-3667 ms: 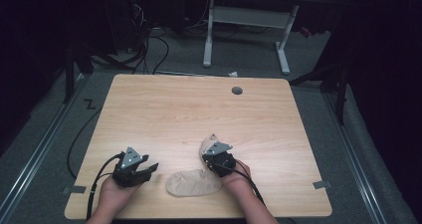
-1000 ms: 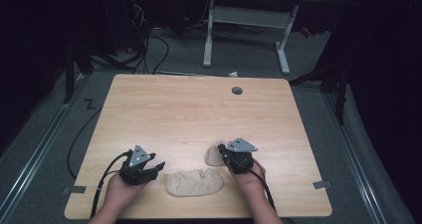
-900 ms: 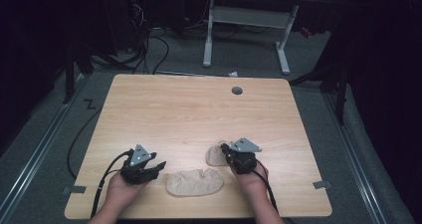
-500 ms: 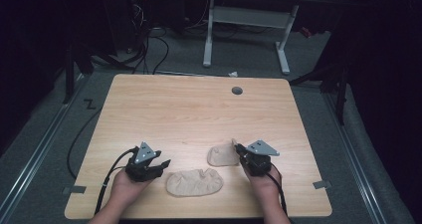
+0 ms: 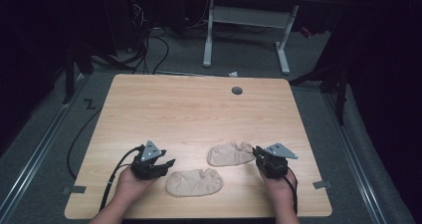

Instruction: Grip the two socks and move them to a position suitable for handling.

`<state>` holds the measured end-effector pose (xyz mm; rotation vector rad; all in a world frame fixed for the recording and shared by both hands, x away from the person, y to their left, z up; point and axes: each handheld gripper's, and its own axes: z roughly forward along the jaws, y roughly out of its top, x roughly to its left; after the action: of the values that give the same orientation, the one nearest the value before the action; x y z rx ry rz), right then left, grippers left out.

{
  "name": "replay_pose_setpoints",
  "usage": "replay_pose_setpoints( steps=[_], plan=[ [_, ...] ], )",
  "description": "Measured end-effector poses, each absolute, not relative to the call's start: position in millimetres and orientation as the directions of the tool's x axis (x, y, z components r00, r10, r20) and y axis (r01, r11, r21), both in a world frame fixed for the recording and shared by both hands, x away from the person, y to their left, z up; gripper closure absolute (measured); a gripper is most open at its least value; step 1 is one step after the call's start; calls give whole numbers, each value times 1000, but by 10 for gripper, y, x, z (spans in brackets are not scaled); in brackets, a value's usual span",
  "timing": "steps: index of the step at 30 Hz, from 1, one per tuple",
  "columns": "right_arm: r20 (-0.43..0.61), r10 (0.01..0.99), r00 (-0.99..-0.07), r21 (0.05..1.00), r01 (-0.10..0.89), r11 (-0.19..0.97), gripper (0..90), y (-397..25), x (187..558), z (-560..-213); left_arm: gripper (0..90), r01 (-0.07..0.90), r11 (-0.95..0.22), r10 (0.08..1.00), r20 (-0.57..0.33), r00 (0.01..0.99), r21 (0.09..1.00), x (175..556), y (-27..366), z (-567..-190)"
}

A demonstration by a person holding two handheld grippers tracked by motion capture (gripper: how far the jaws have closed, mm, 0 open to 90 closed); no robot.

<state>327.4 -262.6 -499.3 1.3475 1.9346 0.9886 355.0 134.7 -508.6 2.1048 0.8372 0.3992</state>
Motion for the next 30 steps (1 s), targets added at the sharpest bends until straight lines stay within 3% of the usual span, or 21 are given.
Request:
replay_pose_setpoints(
  steps=[6,10,14,20,30],
  plan=[
    [-52,930,-364,767,582,270,809,-2571,3428,-5144,507,434,-450,678,-18,735,780,3509,1350,-5075],
    [-70,925,-372,749,593,296,823,-2542,3472,-5181,563,453,-413,629,-113,769,790,3325,1309,-4989],
    [-78,920,-384,730,607,315,836,-2523,3491,-5210,729,402,-496,552,-79,830,770,3129,1130,-4975],
    [-82,915,-395,703,627,334,900,-2486,3521,-5242,859,423,-567,564,-42,825,707,3137,1052,-5115],
    [-75,886,-457,707,602,371,900,-2258,3542,-5255,846,422,-584,559,-33,828,694,3170,949,-5220]
  ],
)
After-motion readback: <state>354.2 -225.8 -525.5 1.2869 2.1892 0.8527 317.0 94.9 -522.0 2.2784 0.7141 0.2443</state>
